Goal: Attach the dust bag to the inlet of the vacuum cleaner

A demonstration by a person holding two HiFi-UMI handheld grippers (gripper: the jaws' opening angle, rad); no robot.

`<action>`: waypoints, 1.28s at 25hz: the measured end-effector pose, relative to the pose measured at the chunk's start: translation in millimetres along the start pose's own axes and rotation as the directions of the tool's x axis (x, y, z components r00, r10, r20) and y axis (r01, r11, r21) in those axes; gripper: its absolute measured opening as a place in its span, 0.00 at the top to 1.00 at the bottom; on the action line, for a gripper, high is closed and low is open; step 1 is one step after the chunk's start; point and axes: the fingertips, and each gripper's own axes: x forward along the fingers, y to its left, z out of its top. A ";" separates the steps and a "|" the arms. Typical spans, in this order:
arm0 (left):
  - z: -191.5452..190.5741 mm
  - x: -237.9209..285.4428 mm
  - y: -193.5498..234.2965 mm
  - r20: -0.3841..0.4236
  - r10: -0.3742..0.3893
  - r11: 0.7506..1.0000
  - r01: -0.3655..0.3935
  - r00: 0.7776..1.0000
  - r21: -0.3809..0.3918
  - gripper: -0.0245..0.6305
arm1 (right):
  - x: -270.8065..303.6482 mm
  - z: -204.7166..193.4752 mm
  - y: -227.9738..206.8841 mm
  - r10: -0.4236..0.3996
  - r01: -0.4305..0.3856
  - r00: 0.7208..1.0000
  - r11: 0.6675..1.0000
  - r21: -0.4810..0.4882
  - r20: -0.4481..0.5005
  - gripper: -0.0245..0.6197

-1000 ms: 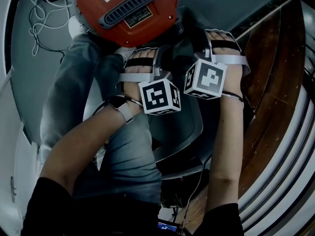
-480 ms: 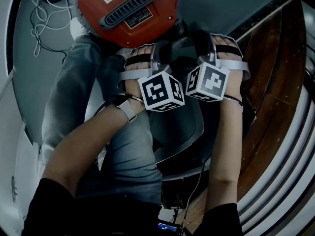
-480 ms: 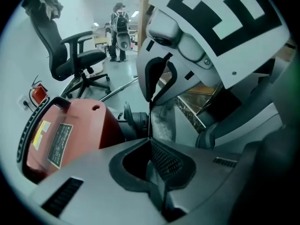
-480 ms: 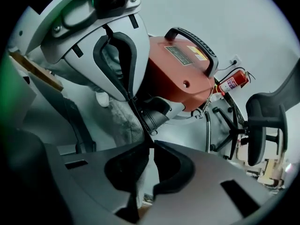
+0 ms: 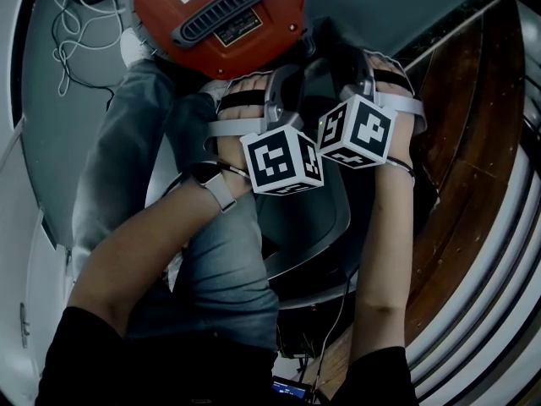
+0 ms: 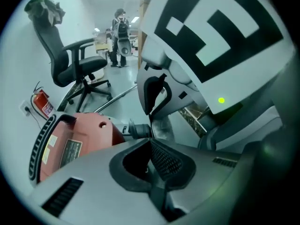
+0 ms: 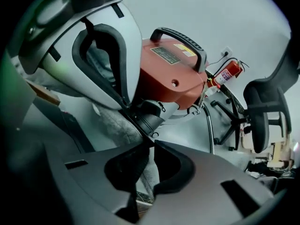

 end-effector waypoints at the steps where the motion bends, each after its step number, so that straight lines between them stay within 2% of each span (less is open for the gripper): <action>1: 0.1 1.9 -3.1 -0.011 -0.012 1.000 0.013 1.000 0.019 0.94 | -0.5 -1.6 0.6 0.003 -0.003 1.000 1.000 0.010 -0.005 0.89; 4: -5.3 3.9 -7.1 -0.029 -0.022 0.998 0.024 0.999 0.054 0.94 | -1.3 -1.4 1.5 -0.005 0.004 1.000 1.000 -0.025 -0.025 0.89; 11: -7.9 1.1 -11.3 -0.038 -0.047 0.997 0.049 0.998 0.054 0.94 | -4.7 9.5 -1.8 0.001 -0.001 1.000 0.998 -0.067 0.003 0.89; 17: -7.9 2.6 -10.1 -0.042 -0.030 0.998 0.033 0.999 0.056 0.94 | -4.6 7.2 -6.7 0.031 -0.031 0.999 1.000 -0.005 0.026 0.89; 20: -10.3 4.2 -7.0 -0.061 -0.033 0.998 0.036 0.998 0.050 0.94 | -3.2 0.6 -5.0 0.030 -0.030 1.000 0.999 -0.011 0.001 0.89; 24: -12.5 4.1 -8.3 -0.067 -0.036 0.996 0.041 0.997 0.077 0.94 | -2.9 0.1 -4.1 0.024 -0.024 1.000 1.000 -0.013 -0.016 0.90; 26: -14.3 3.5 -10.3 -0.066 -0.045 0.996 0.050 0.997 0.074 0.94 | -10.0 12.1 -10.9 0.004 -0.004 0.999 1.000 0.007 0.034 0.90; 29: -24.2 5.1 -10.6 -0.095 -0.054 0.997 0.059 0.994 0.050 0.94 | -40.6 60.8 -54.3 -0.118 0.090 0.971 0.986 0.138 0.210 0.92; 30: -28.5 6.0 -9.9 -0.109 -0.058 0.997 0.063 0.992 0.041 0.94 | -44.0 73.1 -67.5 -0.141 0.117 0.967 0.986 0.118 0.212 0.92; 32: -35.3 4.1 -8.9 -0.127 -0.063 0.997 0.069 0.990 0.040 0.94 | -37.5 81.2 -75.9 -0.125 0.122 0.977 0.992 0.027 0.173 0.92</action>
